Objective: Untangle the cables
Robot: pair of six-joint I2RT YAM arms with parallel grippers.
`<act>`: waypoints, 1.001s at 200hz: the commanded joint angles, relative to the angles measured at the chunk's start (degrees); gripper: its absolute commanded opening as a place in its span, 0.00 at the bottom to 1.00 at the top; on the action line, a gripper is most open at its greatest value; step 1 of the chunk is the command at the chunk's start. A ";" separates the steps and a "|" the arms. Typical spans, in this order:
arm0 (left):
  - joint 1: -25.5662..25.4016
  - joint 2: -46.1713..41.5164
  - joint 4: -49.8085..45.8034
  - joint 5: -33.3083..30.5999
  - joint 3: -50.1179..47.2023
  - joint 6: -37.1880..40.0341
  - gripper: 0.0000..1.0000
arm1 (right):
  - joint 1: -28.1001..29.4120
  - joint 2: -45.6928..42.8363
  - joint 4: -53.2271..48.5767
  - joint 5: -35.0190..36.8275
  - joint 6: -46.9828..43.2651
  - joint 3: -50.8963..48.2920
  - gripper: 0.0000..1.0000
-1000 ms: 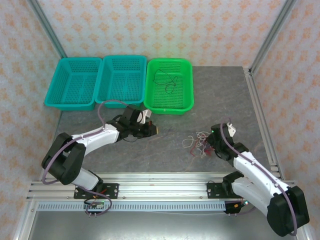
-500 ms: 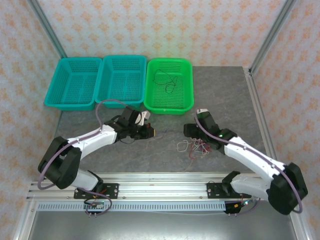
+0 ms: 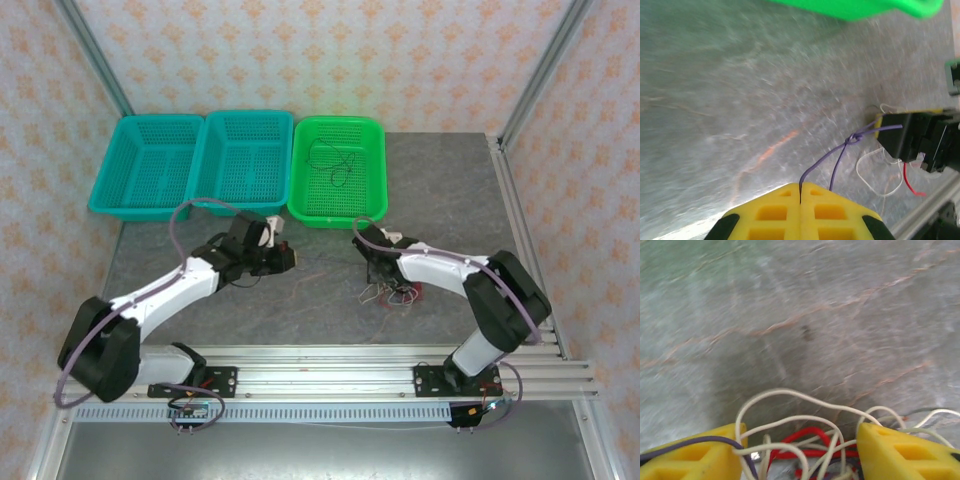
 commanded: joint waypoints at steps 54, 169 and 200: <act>10.97 -7.81 -12.91 -0.50 -5.17 7.25 0.00 | -5.82 -7.77 3.40 -2.13 -1.39 -4.88 0.12; 1.71 -14.33 -16.14 -5.69 6.85 18.65 0.58 | -4.03 -25.26 11.68 -19.73 -28.27 -1.44 0.00; -11.35 -11.24 -14.16 -4.87 11.99 28.71 0.58 | -3.95 -25.18 12.25 -21.18 -29.11 0.64 0.00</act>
